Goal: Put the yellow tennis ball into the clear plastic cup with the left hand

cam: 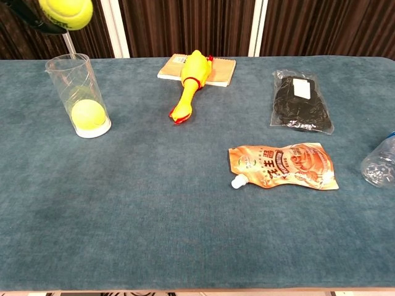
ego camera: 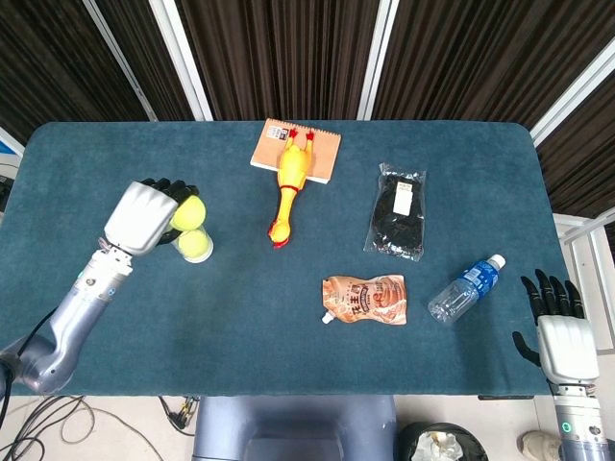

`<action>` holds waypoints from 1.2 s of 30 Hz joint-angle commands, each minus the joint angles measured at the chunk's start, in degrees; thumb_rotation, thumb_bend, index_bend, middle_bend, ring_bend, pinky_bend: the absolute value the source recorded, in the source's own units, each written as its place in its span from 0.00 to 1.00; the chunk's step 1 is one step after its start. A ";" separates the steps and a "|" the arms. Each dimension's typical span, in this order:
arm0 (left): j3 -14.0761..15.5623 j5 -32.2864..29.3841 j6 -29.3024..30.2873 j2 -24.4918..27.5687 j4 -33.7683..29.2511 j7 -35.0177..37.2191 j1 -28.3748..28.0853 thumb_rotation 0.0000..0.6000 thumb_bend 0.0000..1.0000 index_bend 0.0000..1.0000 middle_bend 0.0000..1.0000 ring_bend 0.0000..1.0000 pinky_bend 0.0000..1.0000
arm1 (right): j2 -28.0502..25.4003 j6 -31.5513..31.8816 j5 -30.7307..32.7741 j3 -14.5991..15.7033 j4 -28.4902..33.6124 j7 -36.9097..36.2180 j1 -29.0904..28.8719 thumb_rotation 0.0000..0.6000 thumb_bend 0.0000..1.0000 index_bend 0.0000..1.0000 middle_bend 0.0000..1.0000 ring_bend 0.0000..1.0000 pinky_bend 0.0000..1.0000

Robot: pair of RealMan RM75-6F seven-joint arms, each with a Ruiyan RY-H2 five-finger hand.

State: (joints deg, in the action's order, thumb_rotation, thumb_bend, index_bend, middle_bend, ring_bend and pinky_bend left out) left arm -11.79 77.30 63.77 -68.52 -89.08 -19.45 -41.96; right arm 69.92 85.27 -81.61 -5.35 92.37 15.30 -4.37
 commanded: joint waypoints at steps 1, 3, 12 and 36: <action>0.61 -0.26 -0.30 -0.16 1.88 0.99 0.54 1.00 0.35 0.43 0.48 0.47 0.62 | 0.04 0.04 0.07 -0.02 -0.01 0.12 0.00 1.00 0.35 0.11 0.00 0.01 0.00; 0.86 -0.17 0.18 -0.49 2.95 1.42 0.98 1.00 0.35 0.43 0.48 0.47 0.62 | 0.04 0.15 0.12 -0.07 0.02 0.18 0.03 1.00 0.35 0.11 0.00 0.01 0.00; 2.28 0.00 -0.83 -2.00 6.66 2.99 1.65 1.00 0.29 0.42 0.47 0.47 0.61 | 0.20 0.07 0.29 -0.11 -0.14 0.32 -0.03 1.00 0.35 0.11 0.00 0.01 0.00; 1.50 -3.25 -1.72 -2.37 5.04 -2.50 1.28 1.00 0.09 0.37 0.33 0.36 0.57 | -0.14 -0.03 0.85 -0.20 0.17 0.22 0.06 1.00 0.35 0.11 0.00 0.01 0.00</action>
State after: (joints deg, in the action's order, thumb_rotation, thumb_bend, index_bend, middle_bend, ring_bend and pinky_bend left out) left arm -10.29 74.06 62.04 -70.84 -84.03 -21.88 -40.65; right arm 69.79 85.27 -80.80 -5.55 92.55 15.51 -4.31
